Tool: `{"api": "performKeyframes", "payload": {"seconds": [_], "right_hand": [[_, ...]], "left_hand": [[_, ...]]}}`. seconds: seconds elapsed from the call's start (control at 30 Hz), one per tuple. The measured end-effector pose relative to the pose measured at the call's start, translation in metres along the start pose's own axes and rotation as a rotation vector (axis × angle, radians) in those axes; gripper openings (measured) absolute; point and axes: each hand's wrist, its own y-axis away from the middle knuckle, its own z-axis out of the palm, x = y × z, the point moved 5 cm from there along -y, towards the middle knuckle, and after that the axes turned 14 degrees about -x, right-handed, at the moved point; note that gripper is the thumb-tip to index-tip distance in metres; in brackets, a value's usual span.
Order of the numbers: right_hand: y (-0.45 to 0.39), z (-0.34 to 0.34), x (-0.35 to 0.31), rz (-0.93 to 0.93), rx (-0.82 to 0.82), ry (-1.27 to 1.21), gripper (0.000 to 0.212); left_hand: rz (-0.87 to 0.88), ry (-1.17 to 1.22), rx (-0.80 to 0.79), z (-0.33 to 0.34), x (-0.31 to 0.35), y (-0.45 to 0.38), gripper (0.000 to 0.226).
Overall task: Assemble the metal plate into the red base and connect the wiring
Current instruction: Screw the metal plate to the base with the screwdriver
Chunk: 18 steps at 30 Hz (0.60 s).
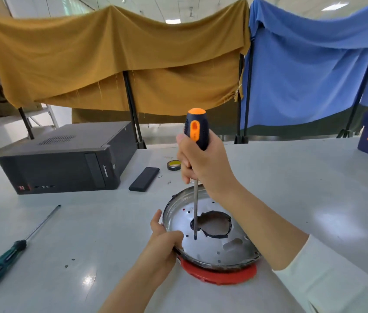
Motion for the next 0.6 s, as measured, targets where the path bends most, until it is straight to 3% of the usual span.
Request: {"api": "performKeyframes", "payload": {"seconds": [0.1,0.23,0.6], "right_hand": [[0.005,0.000,0.001,-0.026,0.064,-0.052,0.027],[0.010,0.003,0.004,-0.049,0.081,-0.093,0.024],[0.011,0.017,0.009,-0.048,0.025,-0.079,0.017]], "left_hand": [[0.014,0.024,0.144,0.001,0.000,0.001,0.091],[-0.009,0.016,0.222,0.002,0.000,0.001,0.085],[-0.047,0.133,0.276,0.000,-0.003,-0.002,0.083]]}}
